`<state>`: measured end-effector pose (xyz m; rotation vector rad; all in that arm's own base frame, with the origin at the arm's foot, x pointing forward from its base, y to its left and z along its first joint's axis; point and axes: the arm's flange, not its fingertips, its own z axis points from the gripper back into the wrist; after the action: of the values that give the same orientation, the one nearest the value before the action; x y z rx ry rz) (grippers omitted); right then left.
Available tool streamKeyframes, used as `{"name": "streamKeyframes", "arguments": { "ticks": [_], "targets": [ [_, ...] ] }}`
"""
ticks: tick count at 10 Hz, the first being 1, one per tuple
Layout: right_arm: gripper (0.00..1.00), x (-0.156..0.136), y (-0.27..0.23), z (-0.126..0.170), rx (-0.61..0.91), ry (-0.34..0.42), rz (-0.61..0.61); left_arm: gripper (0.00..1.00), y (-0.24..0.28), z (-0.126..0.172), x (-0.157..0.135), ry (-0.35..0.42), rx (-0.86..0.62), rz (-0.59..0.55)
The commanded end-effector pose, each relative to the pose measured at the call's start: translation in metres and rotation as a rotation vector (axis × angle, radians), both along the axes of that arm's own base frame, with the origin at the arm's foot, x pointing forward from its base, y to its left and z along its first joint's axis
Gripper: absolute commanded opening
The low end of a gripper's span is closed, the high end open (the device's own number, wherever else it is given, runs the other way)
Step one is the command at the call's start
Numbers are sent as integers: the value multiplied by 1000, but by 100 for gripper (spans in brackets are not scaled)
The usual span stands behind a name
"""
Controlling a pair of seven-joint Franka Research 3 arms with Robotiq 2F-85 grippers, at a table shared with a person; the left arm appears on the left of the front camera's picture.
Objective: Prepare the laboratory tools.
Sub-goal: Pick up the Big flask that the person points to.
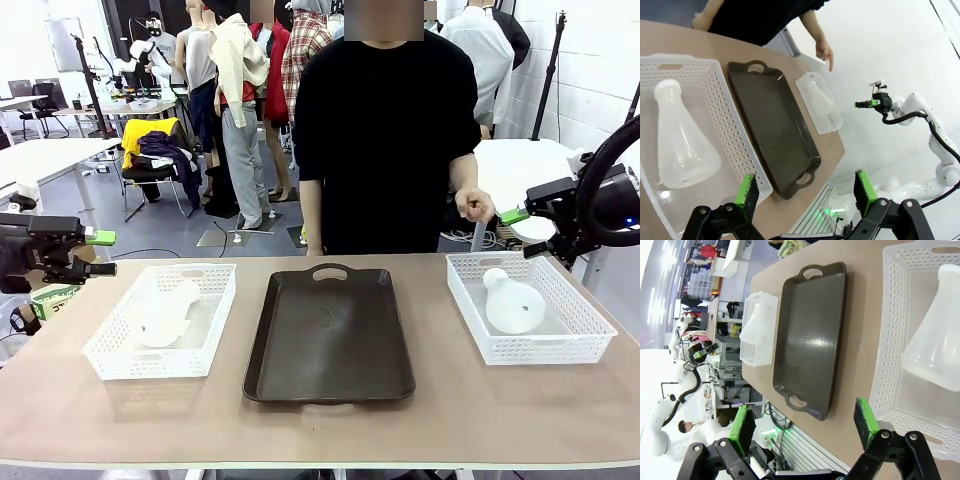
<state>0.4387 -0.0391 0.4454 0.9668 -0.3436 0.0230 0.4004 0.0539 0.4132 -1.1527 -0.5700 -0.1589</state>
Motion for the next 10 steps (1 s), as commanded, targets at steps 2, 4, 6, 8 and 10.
{"name": "streamKeyframes", "arguments": {
  "ticks": [2,4,6,8,10],
  "targets": [
    [100,-1,1,-2,9,2,3,100,1,0,0,-3,-5,-6],
    [100,-1,1,-2,9,2,3,100,1,0,0,-3,-5,-6],
    [100,-1,1,-2,9,2,3,100,1,0,0,-3,-5,-6],
    [100,-1,1,-2,9,2,3,100,1,0,0,-3,-5,-6],
    [100,-1,1,-2,9,2,3,100,1,0,0,-3,-5,-6]
  ]
}}
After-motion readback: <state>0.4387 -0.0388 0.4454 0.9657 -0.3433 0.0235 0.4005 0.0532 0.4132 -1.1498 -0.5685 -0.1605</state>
